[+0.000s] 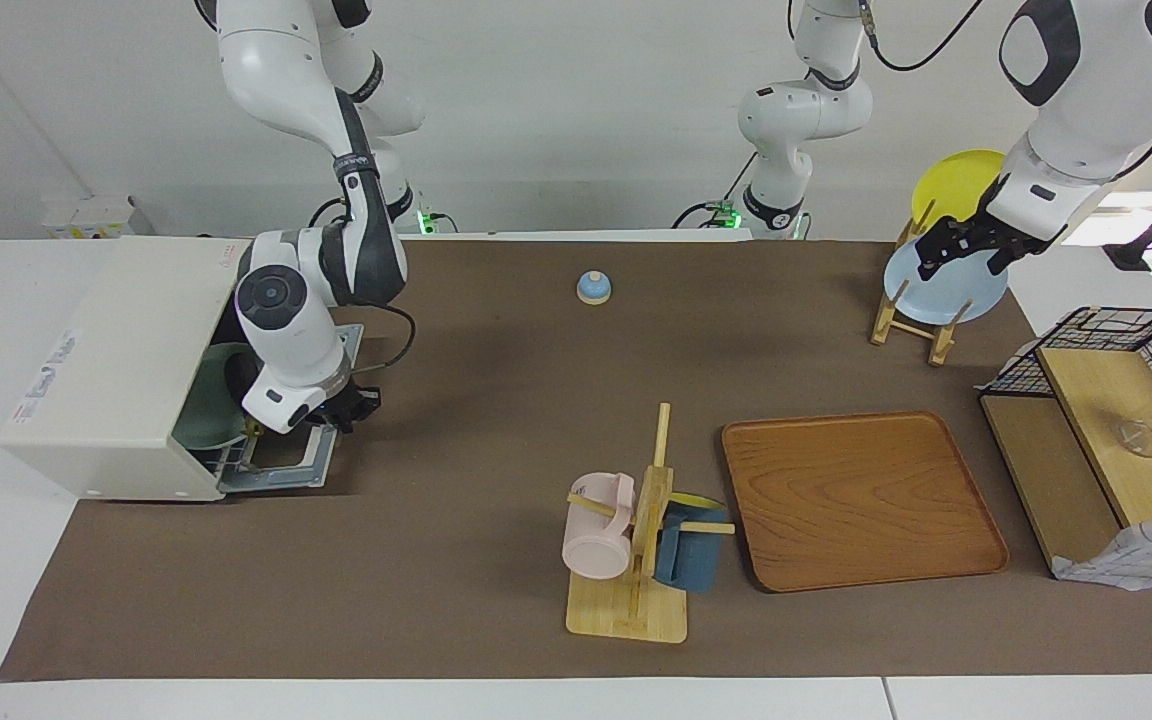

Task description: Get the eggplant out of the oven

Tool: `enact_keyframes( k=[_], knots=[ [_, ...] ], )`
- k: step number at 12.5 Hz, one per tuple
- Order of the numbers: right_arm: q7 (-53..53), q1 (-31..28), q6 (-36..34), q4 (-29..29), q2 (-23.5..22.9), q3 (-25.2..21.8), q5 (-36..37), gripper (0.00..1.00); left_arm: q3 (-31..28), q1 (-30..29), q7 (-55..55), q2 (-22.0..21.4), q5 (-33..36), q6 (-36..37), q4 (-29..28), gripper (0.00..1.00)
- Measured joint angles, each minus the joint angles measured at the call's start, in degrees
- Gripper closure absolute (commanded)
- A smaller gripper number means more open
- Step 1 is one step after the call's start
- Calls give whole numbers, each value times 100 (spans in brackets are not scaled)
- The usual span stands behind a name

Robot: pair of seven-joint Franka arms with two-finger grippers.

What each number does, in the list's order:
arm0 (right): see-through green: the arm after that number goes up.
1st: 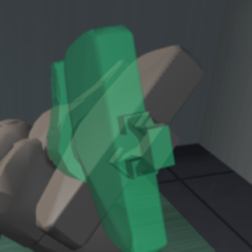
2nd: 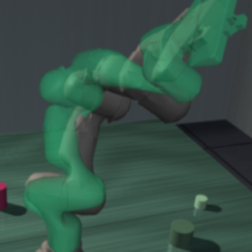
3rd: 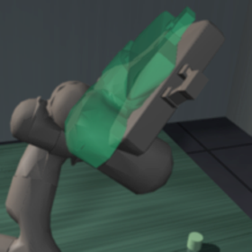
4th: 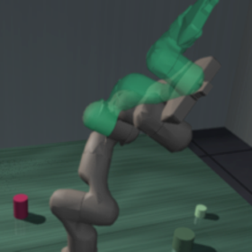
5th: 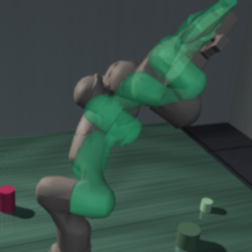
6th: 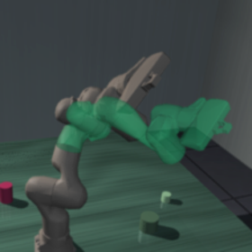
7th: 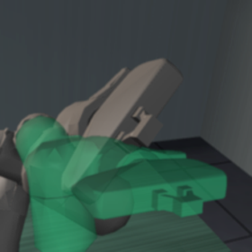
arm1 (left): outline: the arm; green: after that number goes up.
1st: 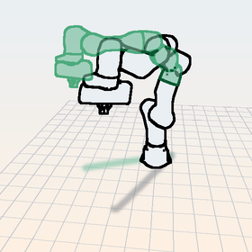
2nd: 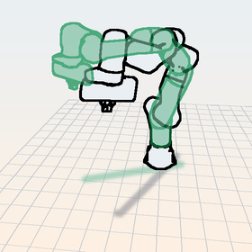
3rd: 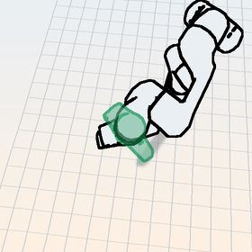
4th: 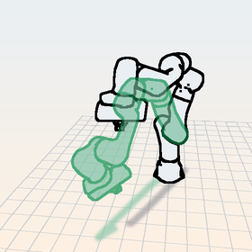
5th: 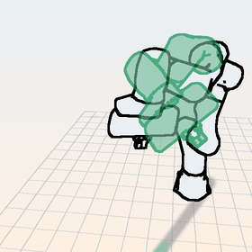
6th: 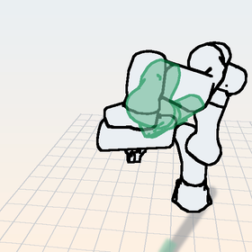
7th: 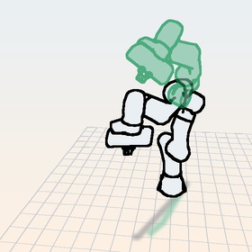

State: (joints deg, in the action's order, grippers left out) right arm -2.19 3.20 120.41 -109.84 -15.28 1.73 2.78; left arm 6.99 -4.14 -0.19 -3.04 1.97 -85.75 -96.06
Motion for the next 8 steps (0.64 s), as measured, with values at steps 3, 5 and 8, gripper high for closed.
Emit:
enact_keyframes(
  k=[3,5,8],
  knots=[
    [26,0,-176,101,192,-13,-51,50,0,0,0,0,0,0,0,0],
    [72,-9,-720,110,390,-27,-52,52,0,0,0,0,0,0,0,0],
    [75,-152,-1303,108,509,-90,101,56,0,0,0,0,0,0,0,0]
  ],
)
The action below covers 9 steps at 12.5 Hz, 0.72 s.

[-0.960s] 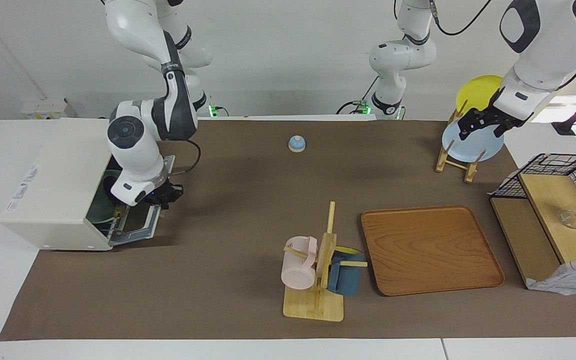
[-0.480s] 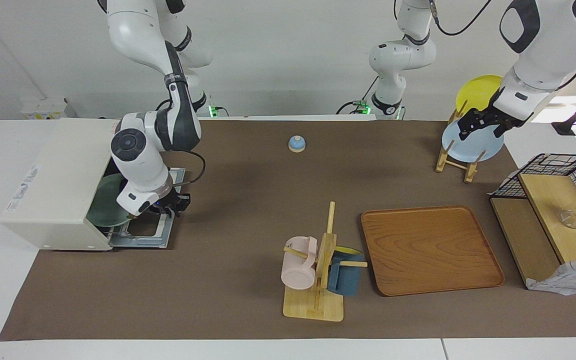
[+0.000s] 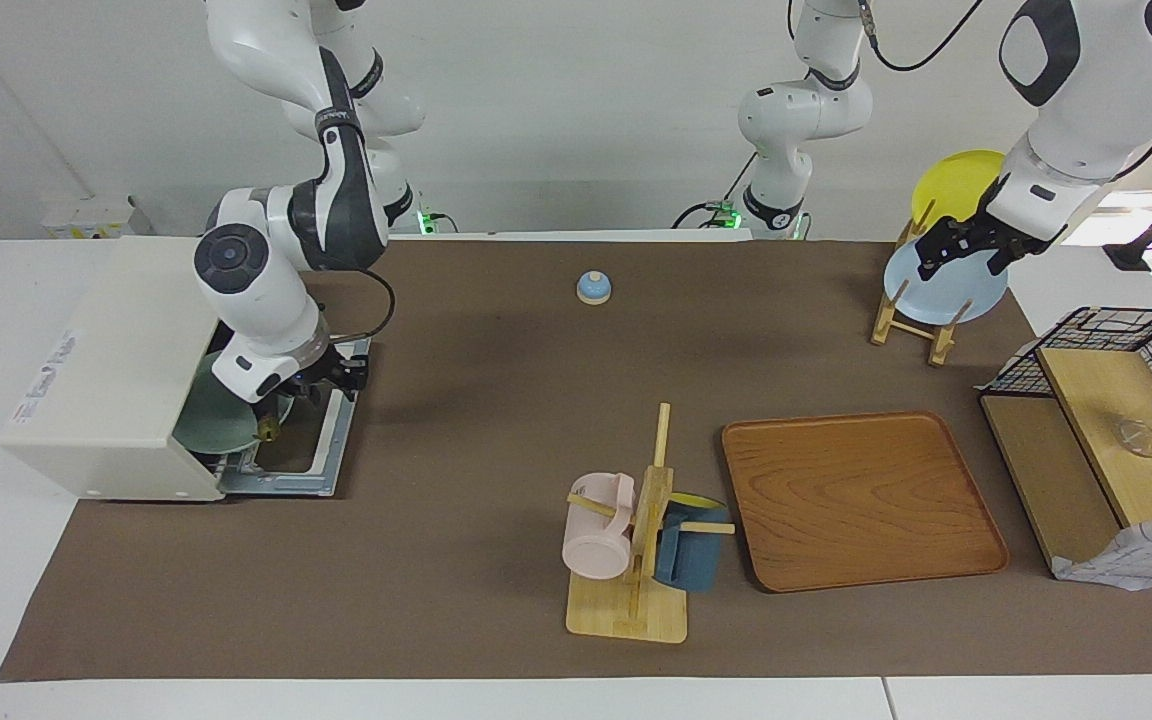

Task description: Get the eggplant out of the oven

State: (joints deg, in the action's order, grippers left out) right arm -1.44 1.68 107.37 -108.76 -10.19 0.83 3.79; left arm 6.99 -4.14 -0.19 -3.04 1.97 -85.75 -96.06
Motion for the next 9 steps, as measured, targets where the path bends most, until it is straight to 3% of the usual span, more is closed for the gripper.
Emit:
enact_keyframes(
  k=[6,9],
  knots=[
    [0,-39,-85,-153,4,3,925,59,0,0,0,0,0,0,0,0],
    [0,-124,219,-449,64,-1,960,70,0,0,0,0,0,0,0,0]
  ],
)
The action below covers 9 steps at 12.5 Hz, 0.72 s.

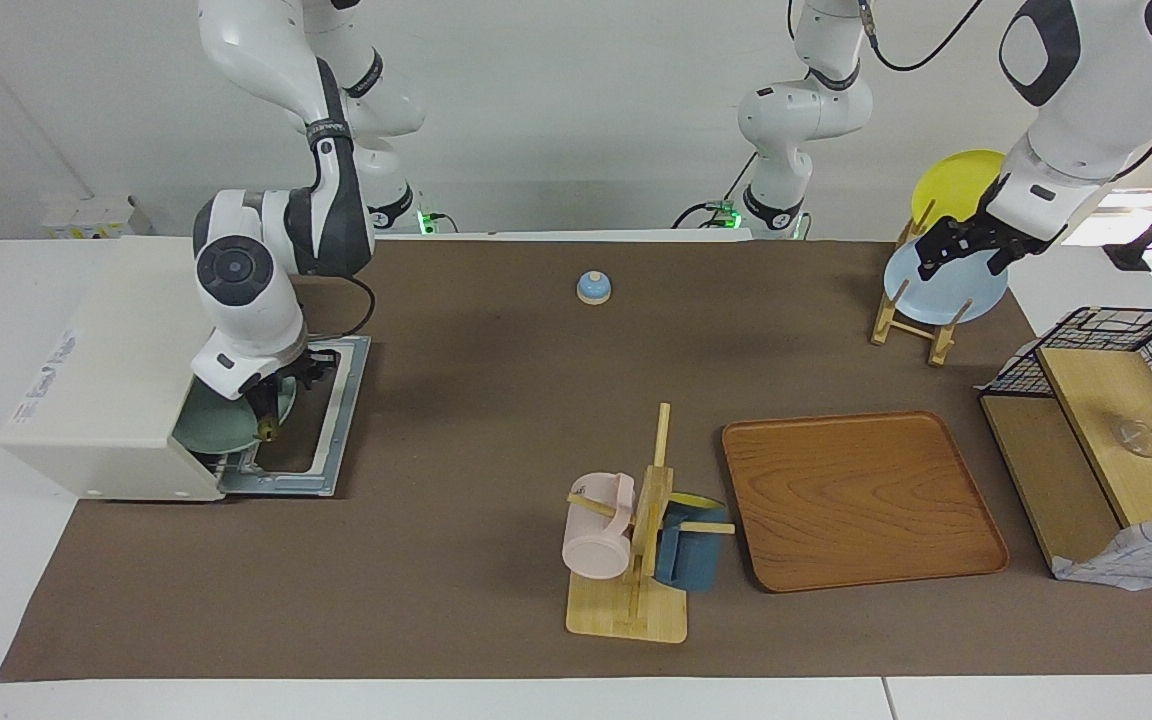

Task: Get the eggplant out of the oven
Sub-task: 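Pull the eggplant out of the oven with the right gripper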

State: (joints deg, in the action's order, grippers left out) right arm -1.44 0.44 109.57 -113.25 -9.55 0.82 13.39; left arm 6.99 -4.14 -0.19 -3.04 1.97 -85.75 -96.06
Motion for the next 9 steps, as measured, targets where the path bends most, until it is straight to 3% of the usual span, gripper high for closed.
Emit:
enact_keyframes(
  k=[3,7,9],
  knots=[
    [-1,-36,167,-200,81,3,148,97,0,0,0,0,0,0,0,0],
    [-3,303,10,-138,144,37,610,100,0,0,0,0,0,1,0,0],
    [200,899,-394,246,126,52,598,100,0,0,0,0,0,1,0,0]
  ],
)
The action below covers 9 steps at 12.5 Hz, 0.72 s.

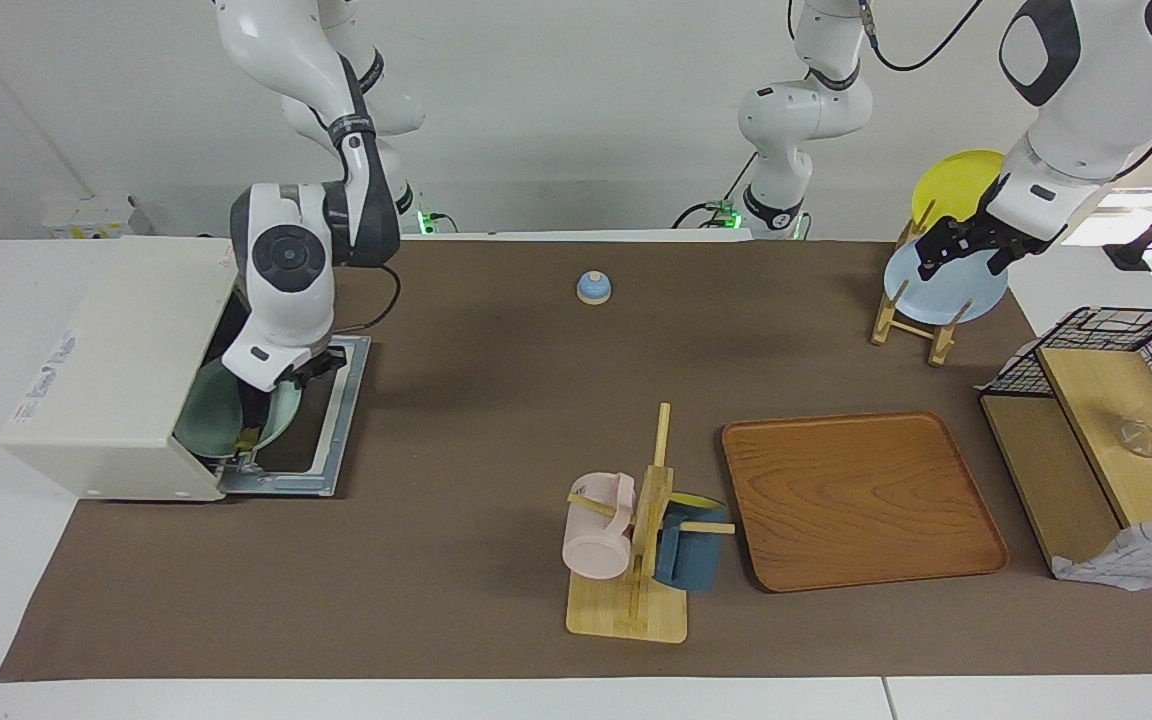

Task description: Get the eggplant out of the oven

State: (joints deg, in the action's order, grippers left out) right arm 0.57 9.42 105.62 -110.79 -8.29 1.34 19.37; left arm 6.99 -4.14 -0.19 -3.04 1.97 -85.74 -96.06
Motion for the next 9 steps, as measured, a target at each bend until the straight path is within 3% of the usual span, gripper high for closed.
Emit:
enact_keyframes(
  k=[2,4,7,9],
  knots=[
    [1081,951,-559,559,-150,30,-177,100,3,1,0,0,0,8,0,0],
    [2272,1739,-1213,1474,-653,47,-551,100,1,1,0,0,0,15,-2,0],
    [3803,2588,-1800,3425,-2083,63,-1034,100,-10,-13,-6,0,0,19,-8,0],
    [4969,3069,-1412,4435,-3068,122,-1352,100,-31,-177,-11,0,0,24,-16,0]
  ],
)
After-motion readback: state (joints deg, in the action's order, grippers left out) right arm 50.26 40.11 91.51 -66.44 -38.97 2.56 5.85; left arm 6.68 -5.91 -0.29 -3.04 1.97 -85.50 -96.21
